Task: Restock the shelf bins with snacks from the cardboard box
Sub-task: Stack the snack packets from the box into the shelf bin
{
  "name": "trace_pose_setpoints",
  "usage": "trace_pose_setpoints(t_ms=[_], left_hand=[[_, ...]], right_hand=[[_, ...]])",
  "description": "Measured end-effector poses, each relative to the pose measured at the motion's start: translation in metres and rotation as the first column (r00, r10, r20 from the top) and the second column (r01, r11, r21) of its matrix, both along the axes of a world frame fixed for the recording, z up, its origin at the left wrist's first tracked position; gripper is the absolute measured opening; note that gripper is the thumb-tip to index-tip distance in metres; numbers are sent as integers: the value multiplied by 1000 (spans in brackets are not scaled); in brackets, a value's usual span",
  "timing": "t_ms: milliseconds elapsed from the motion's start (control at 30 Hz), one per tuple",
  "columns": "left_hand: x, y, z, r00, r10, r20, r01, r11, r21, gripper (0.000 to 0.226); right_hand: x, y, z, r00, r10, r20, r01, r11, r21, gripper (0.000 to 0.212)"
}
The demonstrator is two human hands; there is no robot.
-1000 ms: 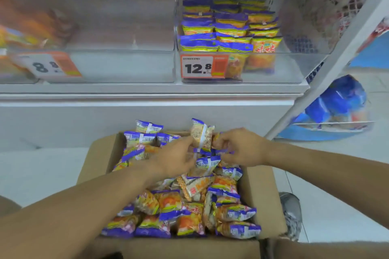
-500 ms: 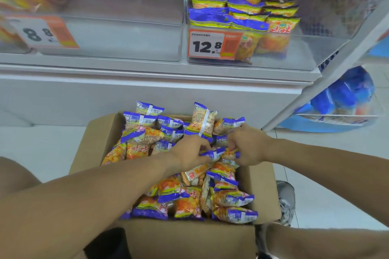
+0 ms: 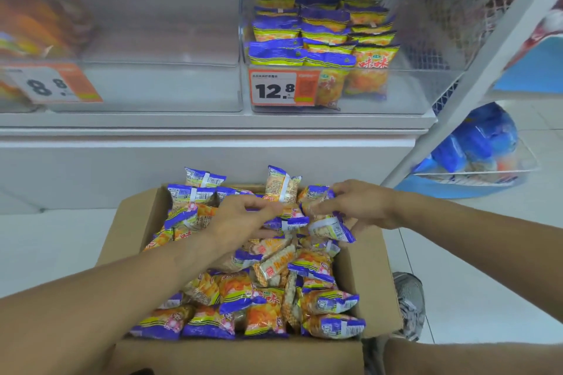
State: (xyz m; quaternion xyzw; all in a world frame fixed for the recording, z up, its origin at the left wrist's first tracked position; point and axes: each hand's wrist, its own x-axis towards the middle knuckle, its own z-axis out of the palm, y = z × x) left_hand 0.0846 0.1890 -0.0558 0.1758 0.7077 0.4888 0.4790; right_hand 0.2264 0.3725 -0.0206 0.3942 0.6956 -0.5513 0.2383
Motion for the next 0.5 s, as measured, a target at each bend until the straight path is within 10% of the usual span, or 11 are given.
trace_pose_setpoints(t_ms=[267, 433, 500], left_hand=[[-14, 13, 43, 962, 233, -145, -228, 972, 50, 42], [-23, 23, 76, 967, 233, 101, -240, 968, 72, 109], [-21, 27, 90, 963, 184, 198, -212, 968, 134, 99]], right_hand=[[-6, -7, 50, 877, -382, -291, 297, 908, -296, 37], [-2, 5, 69, 805, -472, -360, 302, 848, -436, 40], [2, 12, 79, 814, -407, -415, 242, 886, -395, 47]])
